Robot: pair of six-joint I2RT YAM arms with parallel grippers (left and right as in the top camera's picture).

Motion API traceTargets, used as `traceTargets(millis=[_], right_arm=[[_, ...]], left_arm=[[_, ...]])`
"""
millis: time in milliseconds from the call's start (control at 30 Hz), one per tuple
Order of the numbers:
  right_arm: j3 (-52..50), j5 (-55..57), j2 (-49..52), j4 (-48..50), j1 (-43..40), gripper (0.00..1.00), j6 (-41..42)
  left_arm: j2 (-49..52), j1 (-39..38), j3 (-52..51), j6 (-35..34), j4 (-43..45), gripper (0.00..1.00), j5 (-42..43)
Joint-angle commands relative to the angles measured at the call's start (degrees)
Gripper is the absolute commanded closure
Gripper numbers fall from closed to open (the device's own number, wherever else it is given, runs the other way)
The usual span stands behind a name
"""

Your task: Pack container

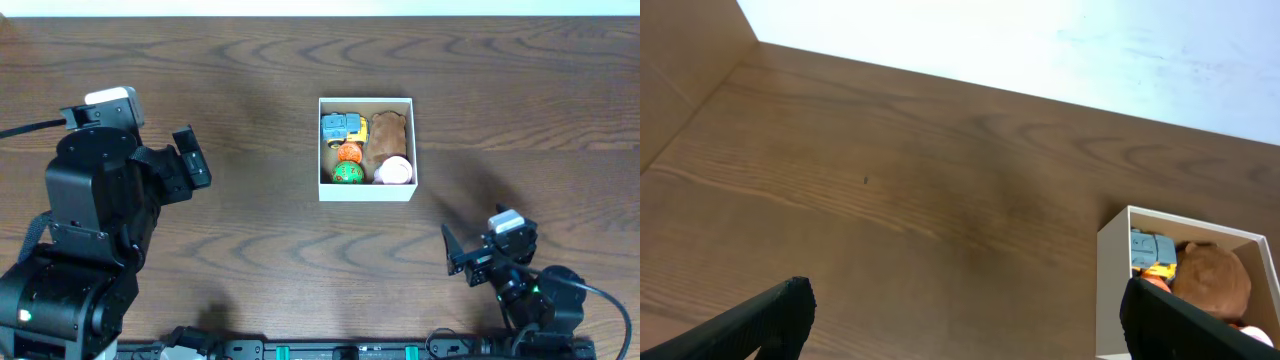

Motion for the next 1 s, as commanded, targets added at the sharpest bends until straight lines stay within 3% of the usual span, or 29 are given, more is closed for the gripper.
traceTargets(millis=[0,300,967], right_arm=[[-1.79,0.5,-2.25,-0.04,0.55,0.01,0.57],[-6.97,0.57,-5.44,0.07,0.55,0.01,0.96],[-6.97,0.59,-6.12,0.35,0.55,0.01,0.98]], left_arm=[[-0.13,0.31,0.61,-0.52,0.0,0.02,-0.72],[-0.13,0.31,0.61,-0.52,0.0,0.02,-0.72],[-0.13,0.31,0.61,-0.52,-0.02,0.02,-0.72]])
